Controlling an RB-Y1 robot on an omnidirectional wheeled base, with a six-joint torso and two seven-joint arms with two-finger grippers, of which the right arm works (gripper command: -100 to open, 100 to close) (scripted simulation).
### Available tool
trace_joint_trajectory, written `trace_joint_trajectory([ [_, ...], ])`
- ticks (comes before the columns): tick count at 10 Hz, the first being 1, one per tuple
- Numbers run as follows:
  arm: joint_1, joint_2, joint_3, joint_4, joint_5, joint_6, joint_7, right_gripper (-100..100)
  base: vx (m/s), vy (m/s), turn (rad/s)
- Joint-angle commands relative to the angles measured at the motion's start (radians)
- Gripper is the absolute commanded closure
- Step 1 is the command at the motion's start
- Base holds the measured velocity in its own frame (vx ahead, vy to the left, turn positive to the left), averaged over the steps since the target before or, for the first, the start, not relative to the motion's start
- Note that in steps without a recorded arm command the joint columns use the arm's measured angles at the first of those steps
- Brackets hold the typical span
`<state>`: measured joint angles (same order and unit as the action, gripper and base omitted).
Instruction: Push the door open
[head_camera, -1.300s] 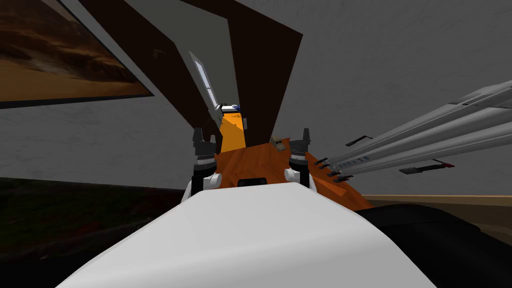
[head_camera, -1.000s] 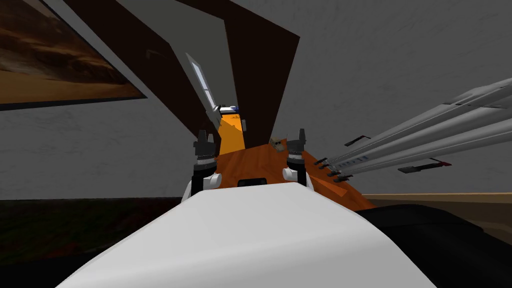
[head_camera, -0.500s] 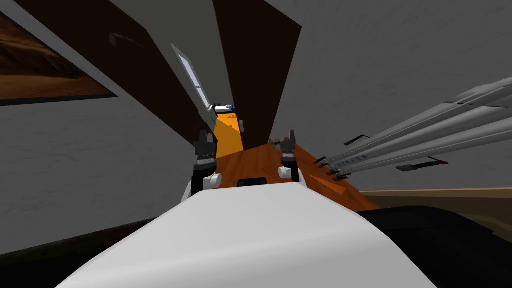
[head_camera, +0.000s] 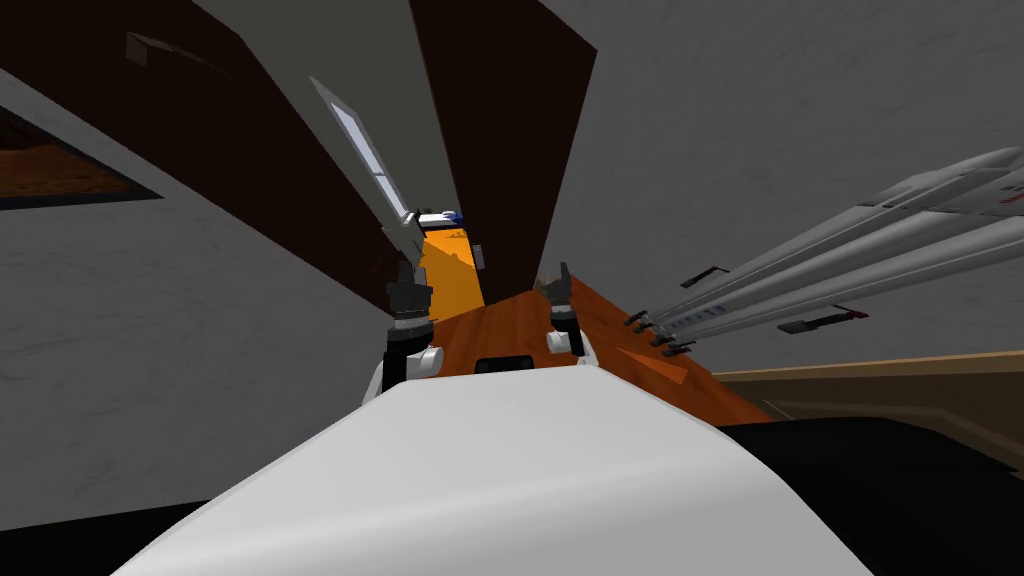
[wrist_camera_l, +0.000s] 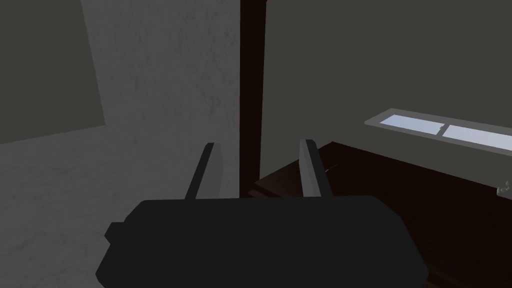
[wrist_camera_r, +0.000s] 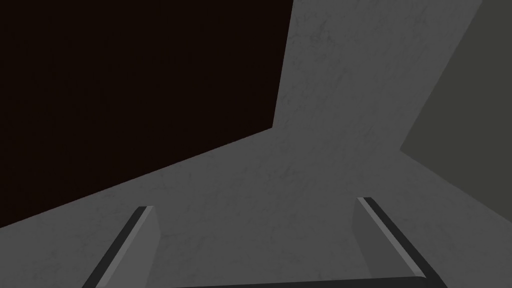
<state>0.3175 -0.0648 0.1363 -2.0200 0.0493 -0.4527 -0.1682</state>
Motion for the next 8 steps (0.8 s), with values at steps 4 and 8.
trace_joint_trajectory([
  [4, -0.059, -0.011, 0.064, 0.090, 0.002, 0.013, -0.017, -100, 0.107, 0.059, -0.101],
  [8, -0.107, -0.019, 0.119, 0.164, 0.004, 0.022, -0.031, -100, 0.084, 0.049, -0.100],
])
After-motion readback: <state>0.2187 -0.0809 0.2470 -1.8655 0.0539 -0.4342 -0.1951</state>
